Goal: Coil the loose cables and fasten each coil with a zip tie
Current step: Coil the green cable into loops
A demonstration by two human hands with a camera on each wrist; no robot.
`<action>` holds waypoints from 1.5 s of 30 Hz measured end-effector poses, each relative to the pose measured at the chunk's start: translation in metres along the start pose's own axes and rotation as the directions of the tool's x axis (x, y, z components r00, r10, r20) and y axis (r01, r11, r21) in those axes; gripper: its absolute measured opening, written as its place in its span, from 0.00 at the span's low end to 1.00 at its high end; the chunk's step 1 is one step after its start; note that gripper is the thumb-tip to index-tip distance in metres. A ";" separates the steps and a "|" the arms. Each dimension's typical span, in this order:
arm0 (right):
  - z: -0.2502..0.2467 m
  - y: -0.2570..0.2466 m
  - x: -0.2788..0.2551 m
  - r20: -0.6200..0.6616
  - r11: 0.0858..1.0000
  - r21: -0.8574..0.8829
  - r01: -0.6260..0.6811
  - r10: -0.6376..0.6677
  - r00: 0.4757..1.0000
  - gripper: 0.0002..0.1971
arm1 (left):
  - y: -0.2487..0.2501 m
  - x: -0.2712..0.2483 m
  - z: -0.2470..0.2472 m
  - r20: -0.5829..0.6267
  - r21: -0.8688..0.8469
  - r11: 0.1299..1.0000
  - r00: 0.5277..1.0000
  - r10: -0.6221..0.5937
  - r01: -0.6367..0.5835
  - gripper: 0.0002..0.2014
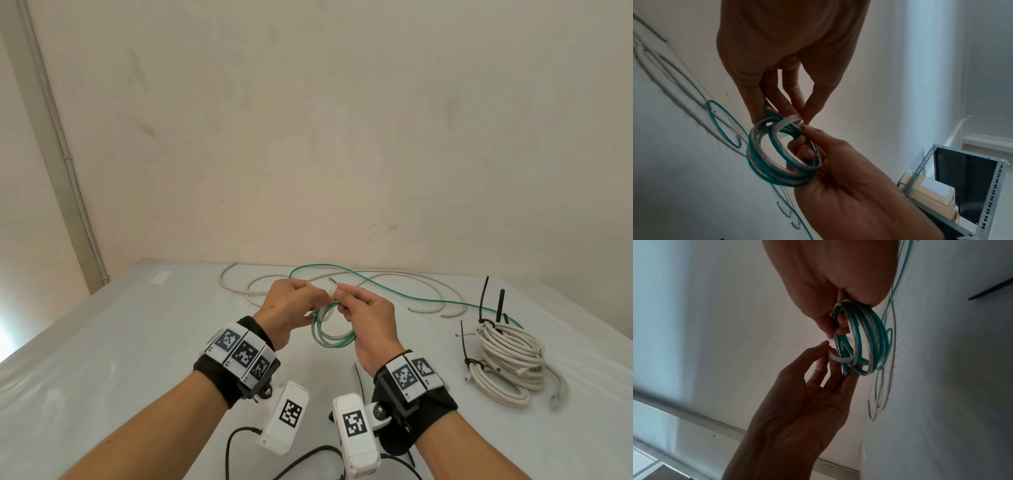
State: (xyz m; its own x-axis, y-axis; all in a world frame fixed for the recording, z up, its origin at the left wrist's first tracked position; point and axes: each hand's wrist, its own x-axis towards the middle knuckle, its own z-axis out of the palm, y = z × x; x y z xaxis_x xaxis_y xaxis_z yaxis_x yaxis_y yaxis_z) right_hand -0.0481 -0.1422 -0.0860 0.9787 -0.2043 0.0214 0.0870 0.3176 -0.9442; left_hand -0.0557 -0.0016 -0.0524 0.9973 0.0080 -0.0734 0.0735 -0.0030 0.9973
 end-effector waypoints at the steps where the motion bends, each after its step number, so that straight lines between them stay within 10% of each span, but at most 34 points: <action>1: 0.000 0.000 0.000 -0.001 1.000 -0.003 0.001 -0.001 1.000 0.07 | 0.000 0.001 0.000 0.000 0.000 1.000 1.000 -0.010 0.010 0.09; 45: 0.003 0.001 -0.007 0.063 0.999 -0.009 0.044 -0.043 0.997 0.06 | -0.005 -0.001 0.004 0.094 -0.329 0.923 0.979 -0.180 0.201 0.04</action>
State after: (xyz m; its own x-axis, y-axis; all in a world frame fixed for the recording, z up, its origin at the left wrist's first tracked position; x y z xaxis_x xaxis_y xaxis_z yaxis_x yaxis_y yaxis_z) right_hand -0.0547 -0.1376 -0.0856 0.9838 -0.1594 0.0824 0.1278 0.2996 -0.9455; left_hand -0.0573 -0.0054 -0.0577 0.9640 -0.0854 -0.2518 0.2658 0.3277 0.9066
